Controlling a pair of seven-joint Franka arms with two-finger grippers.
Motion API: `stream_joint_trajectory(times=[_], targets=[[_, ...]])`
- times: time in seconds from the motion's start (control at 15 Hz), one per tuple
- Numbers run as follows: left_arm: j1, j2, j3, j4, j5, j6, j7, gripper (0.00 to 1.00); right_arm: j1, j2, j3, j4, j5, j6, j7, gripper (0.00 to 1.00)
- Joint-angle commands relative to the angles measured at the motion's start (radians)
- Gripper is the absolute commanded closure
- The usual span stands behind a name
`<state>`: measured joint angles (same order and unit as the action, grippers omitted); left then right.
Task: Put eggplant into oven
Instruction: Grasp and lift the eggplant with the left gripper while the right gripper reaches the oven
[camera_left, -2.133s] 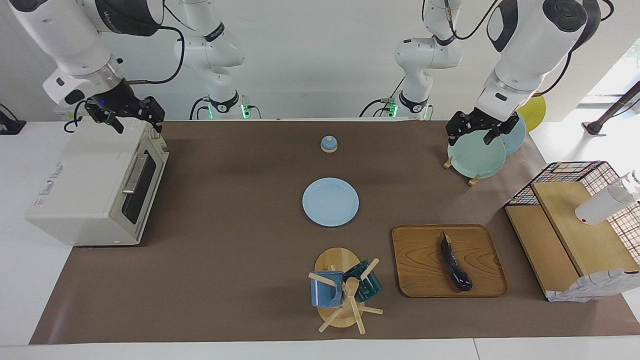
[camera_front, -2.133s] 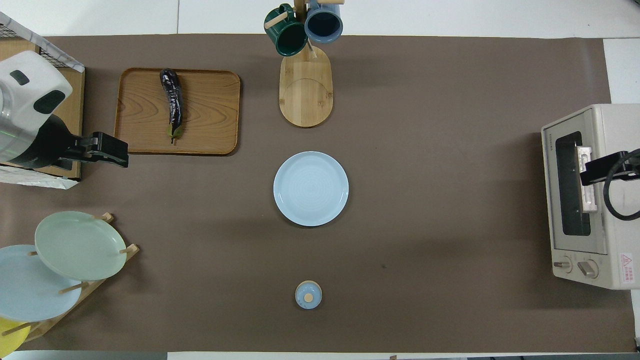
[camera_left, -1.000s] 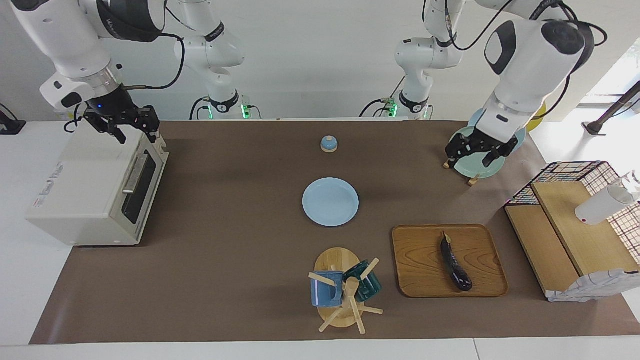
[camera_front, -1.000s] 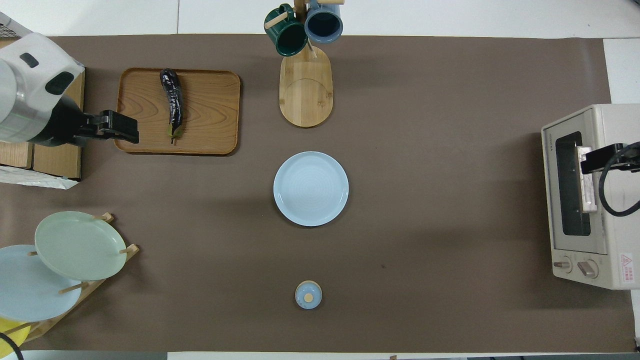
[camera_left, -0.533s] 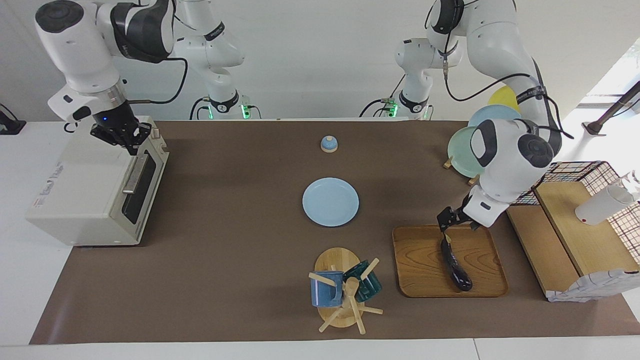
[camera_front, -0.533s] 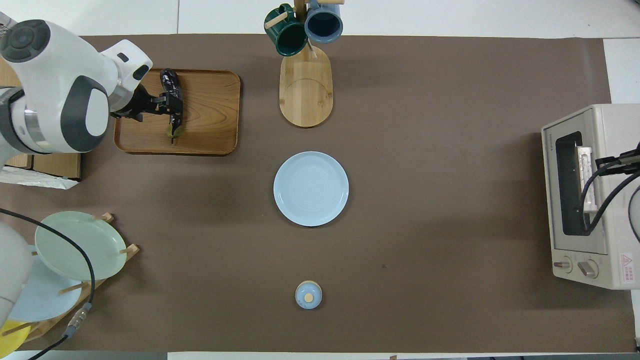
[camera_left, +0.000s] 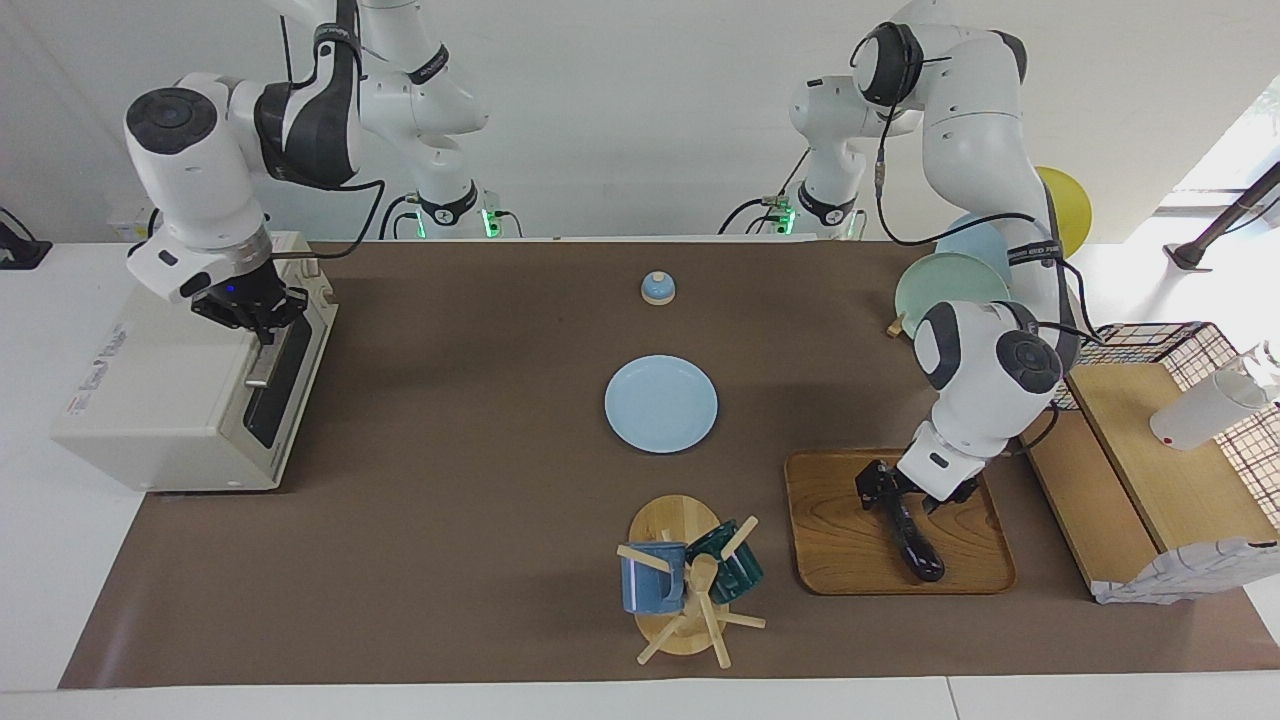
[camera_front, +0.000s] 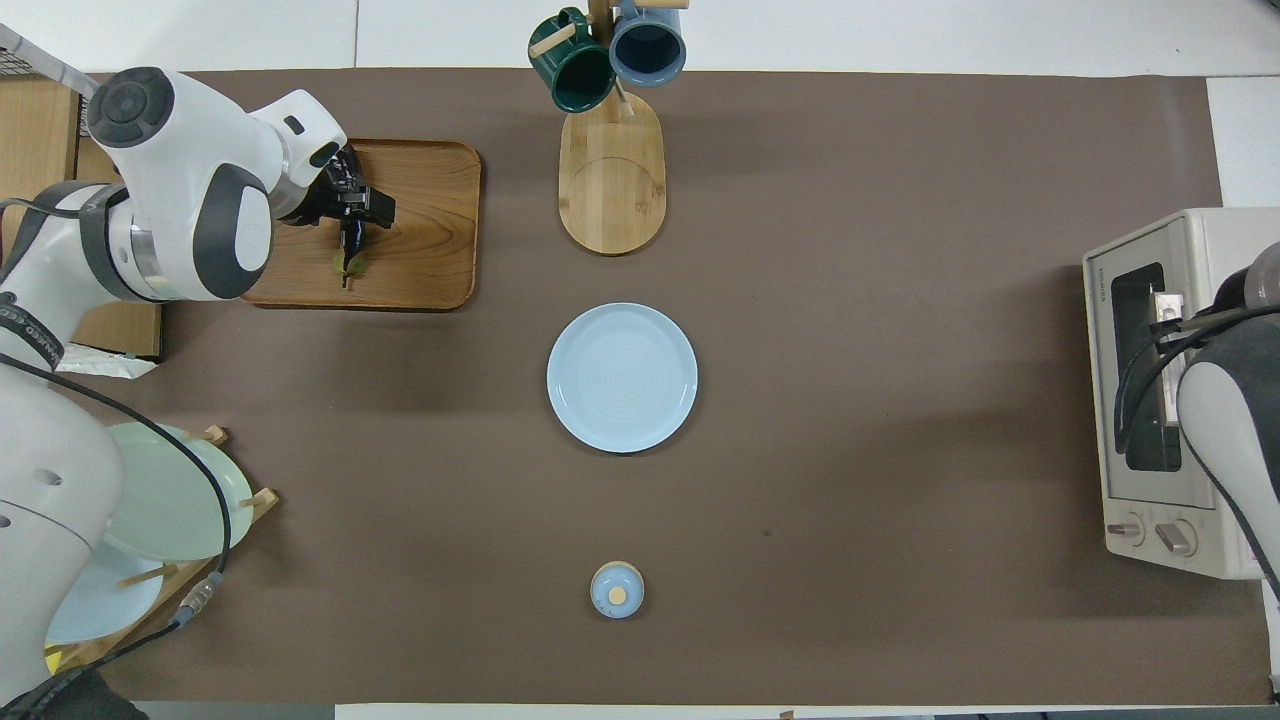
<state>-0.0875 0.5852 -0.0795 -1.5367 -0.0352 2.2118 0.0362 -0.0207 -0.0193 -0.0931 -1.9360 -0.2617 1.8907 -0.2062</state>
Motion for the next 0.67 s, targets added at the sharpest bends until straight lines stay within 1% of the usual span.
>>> stream_joint_trajectory(times=[0.0, 0.07, 0.33, 0.47, 0.53, 0.6], targets=[[-0.009, -0.004, 0.004, -0.019, 0.055, 0.011, 0.027, 0.01, -0.025, 0.015, 0.006, -0.008, -0.022, 0.039, -0.025, 1.0], [-0.015, -0.008, 0.004, -0.031, 0.085, 0.012, 0.028, 0.01, -0.024, 0.021, 0.006, -0.012, -0.031, 0.038, -0.028, 1.0], [-0.015, -0.015, 0.003, -0.062, 0.084, 0.035, 0.028, 0.05, -0.018, 0.041, 0.009, -0.031, -0.037, 0.068, -0.019, 1.0], [-0.015, -0.018, 0.001, -0.071, 0.084, 0.042, 0.028, 0.13, -0.013, 0.05, 0.009, -0.046, -0.031, 0.108, -0.019, 1.0], [-0.015, -0.018, 0.001, -0.072, 0.083, 0.045, 0.028, 0.2, -0.012, 0.05, 0.01, -0.052, -0.019, 0.117, -0.012, 1.0], [-0.012, -0.019, 0.001, -0.074, 0.081, 0.043, 0.028, 0.31, -0.01, 0.05, 0.01, -0.057, -0.001, 0.131, 0.008, 1.0]])
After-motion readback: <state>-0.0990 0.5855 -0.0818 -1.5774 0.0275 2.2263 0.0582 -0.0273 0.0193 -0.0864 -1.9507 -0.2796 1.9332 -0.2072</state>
